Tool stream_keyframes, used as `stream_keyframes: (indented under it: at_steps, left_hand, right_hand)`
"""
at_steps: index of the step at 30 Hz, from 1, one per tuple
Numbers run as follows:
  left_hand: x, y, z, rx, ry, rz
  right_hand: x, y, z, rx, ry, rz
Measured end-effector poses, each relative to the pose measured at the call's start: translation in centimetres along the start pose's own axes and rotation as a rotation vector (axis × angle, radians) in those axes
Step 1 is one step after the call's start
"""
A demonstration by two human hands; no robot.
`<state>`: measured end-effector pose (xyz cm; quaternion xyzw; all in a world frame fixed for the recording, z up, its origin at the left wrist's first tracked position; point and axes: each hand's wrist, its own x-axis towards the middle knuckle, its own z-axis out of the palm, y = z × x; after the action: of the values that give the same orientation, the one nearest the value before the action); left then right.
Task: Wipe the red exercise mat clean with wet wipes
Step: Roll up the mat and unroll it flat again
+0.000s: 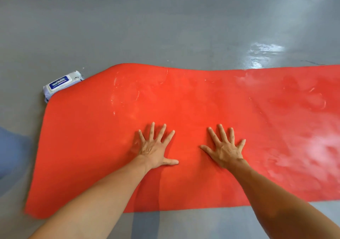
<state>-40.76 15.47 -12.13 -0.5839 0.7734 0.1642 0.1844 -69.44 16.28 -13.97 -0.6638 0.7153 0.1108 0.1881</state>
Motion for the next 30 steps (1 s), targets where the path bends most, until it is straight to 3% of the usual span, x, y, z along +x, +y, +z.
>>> stream_keyframes:
  at_steps: [5,12,20,26,30]
  left_hand:
    - [1.9,3.9,-1.2,-0.009,-0.021,0.011]
    - [2.4,7.0,-0.7,0.016,-0.114,0.033]
    - [0.7,1.6,-0.3,0.011,-0.052,0.04]
    - [-3.3,-4.6,0.9,-0.056,-0.111,-0.198]
    - [-7.5,-10.6,2.0,-0.11,-0.123,-0.242]
  right_hand:
    - [-1.9,12.1,-1.3,0.082,-0.058,0.308]
    - [-0.9,6.7,0.5,0.153,0.007,0.343]
    - [0.6,-2.5,1.2,0.058,0.042,0.143]
    - [-0.6,-16.9,2.7,-0.063,-0.004,-0.41]
    - [-1.4,-25.2,3.0,-0.042,-0.081,-0.561]
